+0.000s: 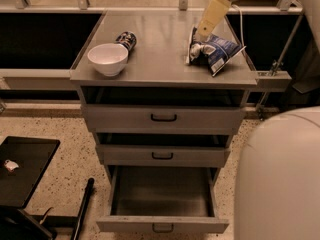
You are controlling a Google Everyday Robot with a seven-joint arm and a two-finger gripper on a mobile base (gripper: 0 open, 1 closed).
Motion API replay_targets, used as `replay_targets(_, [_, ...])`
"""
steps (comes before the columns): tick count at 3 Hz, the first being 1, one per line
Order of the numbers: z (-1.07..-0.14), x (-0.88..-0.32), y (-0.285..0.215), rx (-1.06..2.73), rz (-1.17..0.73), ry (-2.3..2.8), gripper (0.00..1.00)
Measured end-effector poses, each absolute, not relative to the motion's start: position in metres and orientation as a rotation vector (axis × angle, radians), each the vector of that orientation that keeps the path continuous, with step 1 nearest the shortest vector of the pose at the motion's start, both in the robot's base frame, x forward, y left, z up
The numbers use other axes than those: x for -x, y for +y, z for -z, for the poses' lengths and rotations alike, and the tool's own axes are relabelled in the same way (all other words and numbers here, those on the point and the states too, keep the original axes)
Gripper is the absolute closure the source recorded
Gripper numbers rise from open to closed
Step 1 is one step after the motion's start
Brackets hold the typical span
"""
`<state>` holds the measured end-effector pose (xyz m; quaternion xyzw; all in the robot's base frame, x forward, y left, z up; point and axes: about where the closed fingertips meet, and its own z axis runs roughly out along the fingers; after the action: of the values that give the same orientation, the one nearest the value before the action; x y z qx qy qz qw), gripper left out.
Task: Place blue chip bag into bottom drawer
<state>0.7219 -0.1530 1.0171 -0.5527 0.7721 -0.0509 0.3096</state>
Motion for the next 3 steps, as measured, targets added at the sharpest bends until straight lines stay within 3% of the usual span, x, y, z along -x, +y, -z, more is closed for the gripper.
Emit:
replay_targets(1, [-0.996, -0.742, -0.16, 1.456, 0.187, 2.118, 0.0])
replay_targets(3, [-0.936, -0.759, -0.178, 1.433, 0.059, 2.209, 0.0])
